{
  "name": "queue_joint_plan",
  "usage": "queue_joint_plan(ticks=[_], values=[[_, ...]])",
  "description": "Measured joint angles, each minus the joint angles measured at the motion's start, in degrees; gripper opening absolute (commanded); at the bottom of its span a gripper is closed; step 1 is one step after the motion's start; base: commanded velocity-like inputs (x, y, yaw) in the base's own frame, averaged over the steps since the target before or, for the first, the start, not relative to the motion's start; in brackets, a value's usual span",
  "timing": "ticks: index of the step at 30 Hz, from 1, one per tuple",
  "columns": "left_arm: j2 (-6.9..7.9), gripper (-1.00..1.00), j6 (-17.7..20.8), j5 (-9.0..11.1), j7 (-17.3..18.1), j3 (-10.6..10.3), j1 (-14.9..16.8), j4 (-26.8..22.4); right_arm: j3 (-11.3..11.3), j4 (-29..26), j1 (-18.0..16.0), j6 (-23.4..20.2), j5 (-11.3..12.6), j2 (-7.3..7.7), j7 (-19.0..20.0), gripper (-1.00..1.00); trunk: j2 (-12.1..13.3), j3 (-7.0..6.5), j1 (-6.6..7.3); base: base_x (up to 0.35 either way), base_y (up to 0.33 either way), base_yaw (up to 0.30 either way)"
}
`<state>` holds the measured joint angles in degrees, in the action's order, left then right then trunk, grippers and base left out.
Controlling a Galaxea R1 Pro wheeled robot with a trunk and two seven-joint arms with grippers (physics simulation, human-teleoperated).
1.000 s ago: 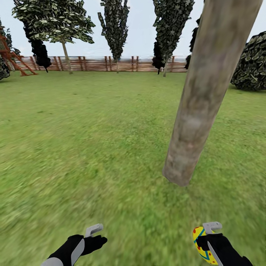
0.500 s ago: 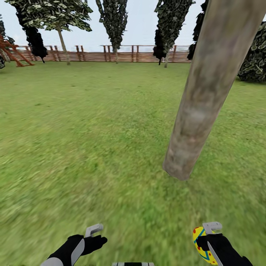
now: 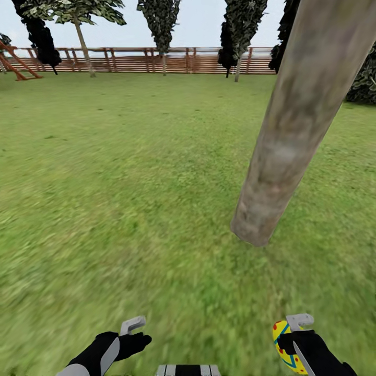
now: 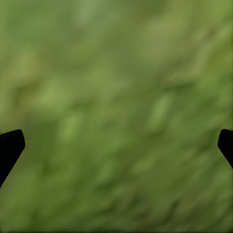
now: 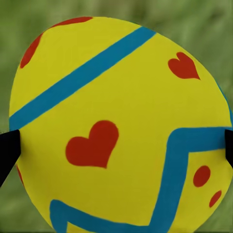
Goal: Take the three Easter eggs out of the wicker basket on the lawn in the garden, then place them on the lawn next to a single tree (choose any tree) so that all three eggs are next to the same tree and none are left in the basket.
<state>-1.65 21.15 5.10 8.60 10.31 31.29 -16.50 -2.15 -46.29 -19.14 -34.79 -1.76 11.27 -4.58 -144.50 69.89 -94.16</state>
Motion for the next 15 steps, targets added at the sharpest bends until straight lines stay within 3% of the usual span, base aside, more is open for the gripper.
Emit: queue_joint_plan(ticks=[15], values=[[0.01, 1.0, 0.0, 0.0, 0.0, 0.0, 0.0, 0.0, 0.01, 0.0, 0.0, 0.02, 0.09, -0.04, 0.0, -1.0, -0.2, 3.33, -0.39, 0.0, 0.0, 0.0]])
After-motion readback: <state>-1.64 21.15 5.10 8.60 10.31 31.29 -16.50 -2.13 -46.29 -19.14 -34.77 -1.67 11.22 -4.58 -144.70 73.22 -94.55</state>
